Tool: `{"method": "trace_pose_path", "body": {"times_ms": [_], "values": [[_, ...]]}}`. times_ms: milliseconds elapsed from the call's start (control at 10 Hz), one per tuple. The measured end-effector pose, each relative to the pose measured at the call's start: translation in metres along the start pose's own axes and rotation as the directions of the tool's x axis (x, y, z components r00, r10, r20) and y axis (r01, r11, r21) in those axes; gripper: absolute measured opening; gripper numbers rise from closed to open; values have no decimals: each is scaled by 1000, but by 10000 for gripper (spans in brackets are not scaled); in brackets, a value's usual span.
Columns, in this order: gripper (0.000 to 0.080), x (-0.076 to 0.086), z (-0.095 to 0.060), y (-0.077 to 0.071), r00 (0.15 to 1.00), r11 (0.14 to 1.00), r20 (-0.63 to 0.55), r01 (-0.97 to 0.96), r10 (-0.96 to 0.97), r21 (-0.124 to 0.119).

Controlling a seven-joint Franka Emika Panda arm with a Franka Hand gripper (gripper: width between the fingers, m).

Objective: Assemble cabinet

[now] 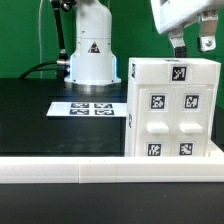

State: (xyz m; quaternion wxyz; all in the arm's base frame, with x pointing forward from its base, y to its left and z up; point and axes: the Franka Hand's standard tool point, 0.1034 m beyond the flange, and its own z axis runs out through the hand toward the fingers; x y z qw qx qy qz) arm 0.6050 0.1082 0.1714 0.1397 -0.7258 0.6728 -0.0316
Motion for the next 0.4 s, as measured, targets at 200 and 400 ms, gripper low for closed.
{"method": "trace_pose_path", "body": {"times_ms": [200, 400], "values": [[797, 0, 0, 0, 1000, 1000, 0, 2, -2, -1], [797, -1, 1, 0, 1000, 1000, 0, 3, -3, -1]]}}
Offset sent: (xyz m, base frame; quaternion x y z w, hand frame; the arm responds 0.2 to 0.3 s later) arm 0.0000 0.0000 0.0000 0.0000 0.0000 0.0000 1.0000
